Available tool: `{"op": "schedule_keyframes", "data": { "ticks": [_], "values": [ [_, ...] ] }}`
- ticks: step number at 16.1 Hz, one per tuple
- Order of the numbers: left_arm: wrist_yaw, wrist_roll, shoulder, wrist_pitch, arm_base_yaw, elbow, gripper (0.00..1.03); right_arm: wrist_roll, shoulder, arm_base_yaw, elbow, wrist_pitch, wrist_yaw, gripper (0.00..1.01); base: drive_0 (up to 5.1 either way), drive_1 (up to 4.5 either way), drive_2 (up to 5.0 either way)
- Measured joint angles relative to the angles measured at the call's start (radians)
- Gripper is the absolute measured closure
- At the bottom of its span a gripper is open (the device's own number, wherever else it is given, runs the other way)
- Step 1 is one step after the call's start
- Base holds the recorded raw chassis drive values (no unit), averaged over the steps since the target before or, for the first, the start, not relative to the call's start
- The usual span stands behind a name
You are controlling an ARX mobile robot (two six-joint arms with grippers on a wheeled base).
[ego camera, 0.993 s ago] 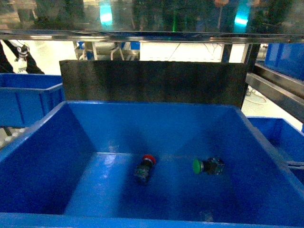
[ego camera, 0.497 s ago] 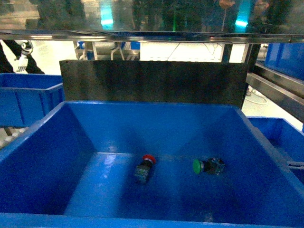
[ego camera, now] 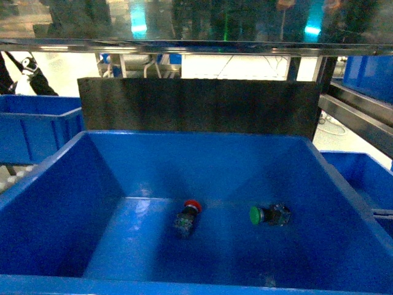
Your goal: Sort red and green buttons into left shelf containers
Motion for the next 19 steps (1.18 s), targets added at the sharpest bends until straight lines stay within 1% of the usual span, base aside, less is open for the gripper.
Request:
{"op": "schedule_keyframes", "data": {
  "ticks": [4, 6, 7, 8, 9, 19],
  "values": [
    [0.0, 0.0, 0.0, 0.0, 0.0, 0.0, 0.42, 0.0, 0.0, 0.0, 0.0, 0.0, 0.0, 0.42, 0.0, 0.0, 0.0],
    [0.0, 0.0, 0.0, 0.0, 0.0, 0.0, 0.19, 0.0, 0.0, 0.0, 0.0, 0.0, 0.0, 0.17, 0.0, 0.0, 0.0],
    [0.0, 0.0, 0.0, 0.0, 0.0, 0.0, 0.08, 0.0, 0.0, 0.0, 0.0, 0.0, 0.0, 0.06, 0.0, 0.0, 0.0],
    [0.0, 0.001, 0.0, 0.0, 0.0, 0.0, 0.04, 0.0, 0.0, 0.0, 0.0, 0.0, 0.0, 0.02, 0.0, 0.0, 0.0],
    [0.0, 0.001, 0.0, 0.0, 0.0, 0.0, 0.05, 0.0, 0.0, 0.0, 0.0, 0.0, 0.0, 0.04, 0.0, 0.0, 0.0],
    [0.0, 0.001, 0.0, 0.0, 0.0, 0.0, 0.05, 0.0, 0.0, 0.0, 0.0, 0.0, 0.0, 0.03, 0.0, 0.0, 0.0]
  ]
}}
